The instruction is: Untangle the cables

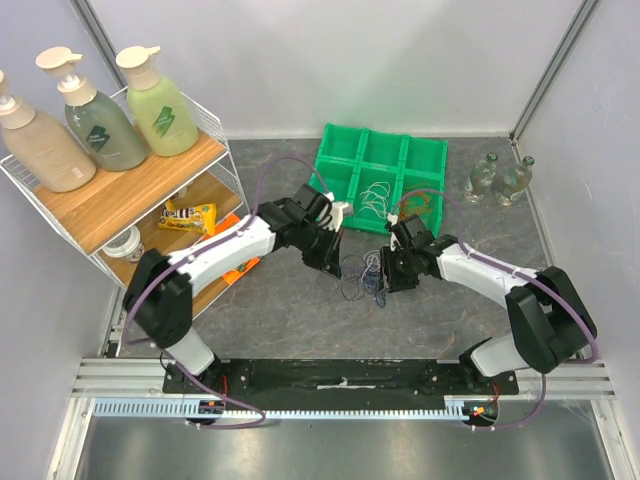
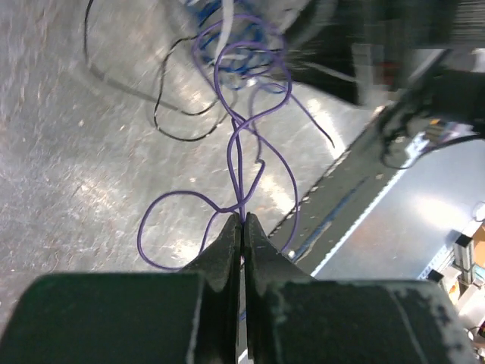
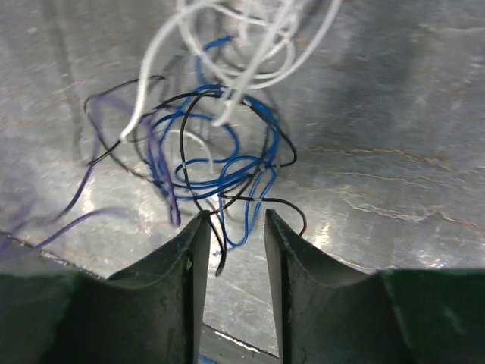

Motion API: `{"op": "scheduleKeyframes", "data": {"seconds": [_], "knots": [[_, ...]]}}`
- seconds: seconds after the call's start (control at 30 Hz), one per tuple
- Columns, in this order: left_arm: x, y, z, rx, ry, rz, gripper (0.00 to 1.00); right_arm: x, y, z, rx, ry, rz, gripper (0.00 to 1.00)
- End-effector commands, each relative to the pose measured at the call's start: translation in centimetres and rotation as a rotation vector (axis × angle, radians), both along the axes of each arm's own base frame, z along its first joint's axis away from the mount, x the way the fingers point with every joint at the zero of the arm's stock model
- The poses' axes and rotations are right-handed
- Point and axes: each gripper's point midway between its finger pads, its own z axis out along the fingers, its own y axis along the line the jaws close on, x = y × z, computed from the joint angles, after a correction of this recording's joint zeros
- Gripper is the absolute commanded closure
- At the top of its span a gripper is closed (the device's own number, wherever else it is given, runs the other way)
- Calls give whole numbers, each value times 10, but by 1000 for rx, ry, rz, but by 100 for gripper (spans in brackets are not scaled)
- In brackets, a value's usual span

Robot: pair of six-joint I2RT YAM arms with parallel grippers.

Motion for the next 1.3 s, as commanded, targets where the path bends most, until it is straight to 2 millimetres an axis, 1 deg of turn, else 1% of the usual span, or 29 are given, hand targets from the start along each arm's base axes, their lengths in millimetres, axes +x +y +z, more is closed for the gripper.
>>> {"op": "scheduleKeyframes", "data": {"seconds": [0.0, 0.03, 0.1, 0.17, 0.3, 0.4, 0.43, 0.47, 0.5, 0.53, 0.57, 0.63, 0.67, 0.7, 0.77, 0.83, 0.9, 0.93, 1.0, 1.03, 1.07, 1.13, 1.2, 1.27], "knots": [[-3, -16, 95, -221, -137, -68, 98, 11, -20, -12, -129, -15, -102, 65], [-4, -17, 106, -239, -151, -76, 98, 12, -25, -14, -154, -19, -117, 72], [-3, -17, 127, -261, -181, -89, 98, 15, -31, -13, -186, -31, -147, 86], [-2, -17, 142, -265, -197, -90, 98, 20, -45, -7, -250, -69, -182, 93], [5, -17, 171, -263, -226, -52, 98, 24, -75, 11, -382, -147, -202, 98], [11, -14, 183, -256, -251, -7, 98, 20, -94, 17, -467, -179, -177, 97], [12, -13, 186, -258, -259, 3, 98, 18, -95, 21, -475, -180, -153, 94], [12, -13, 189, -262, -266, 8, 98, 16, -94, 27, -464, -181, -132, 86], [12, -12, 189, -263, -266, 8, 98, 16, -87, 34, -420, -190, -106, 72], [13, -11, 189, -263, -263, 9, 98, 15, -77, 44, -359, -207, -77, 59], [11, -11, 188, -266, -256, 3, 98, 16, -71, 56, -323, -226, -65, 49], [12, -12, 191, -273, -253, 4, 98, 19, -63, 88, -260, -275, -73, 36], [12, -14, 196, -296, -255, 6, 98, 21, -62, 100, -241, -296, -77, 32], [10, -17, 205, -328, -262, -3, 98, 23, -61, 115, -229, -324, -81, 31], [3, -25, 224, -414, -268, -37, 98, 25, -57, 134, -188, -371, -73, 29], [-7, -28, 248, -507, -289, -78, 98, 31, -47, 147, -123, -424, -81, 28], [-15, -28, 271, -586, -334, -98, 98, 39, -39, 148, -72, -431, -128, 28], [-17, -26, 278, -609, -355, -102, 98, 41, -28, 145, -21, -412, -129, 27], [-20, -23, 290, -638, -396, -108, 98, 44, 6, 138, 131, -357, -94, 29], [-21, -23, 294, -646, -407, -112, 98, 45, 20, 134, 188, -326, -92, 30], [-23, -23, 298, -657, -412, -121, 98, 49, 29, 128, 232, -303, -115, 30], [-28, -24, 310, -691, -417, -151, 98, 57, 33, 110, 235, -265, -171, 31], [-34, -23, 326, -731, -438, -175, 98, 64, 35, 94, 212, -239, -179, 31], [-38, -21, 342, -768, -475, -187, 98, 65, 36, 77, 183, -193, -179, 31]]}}
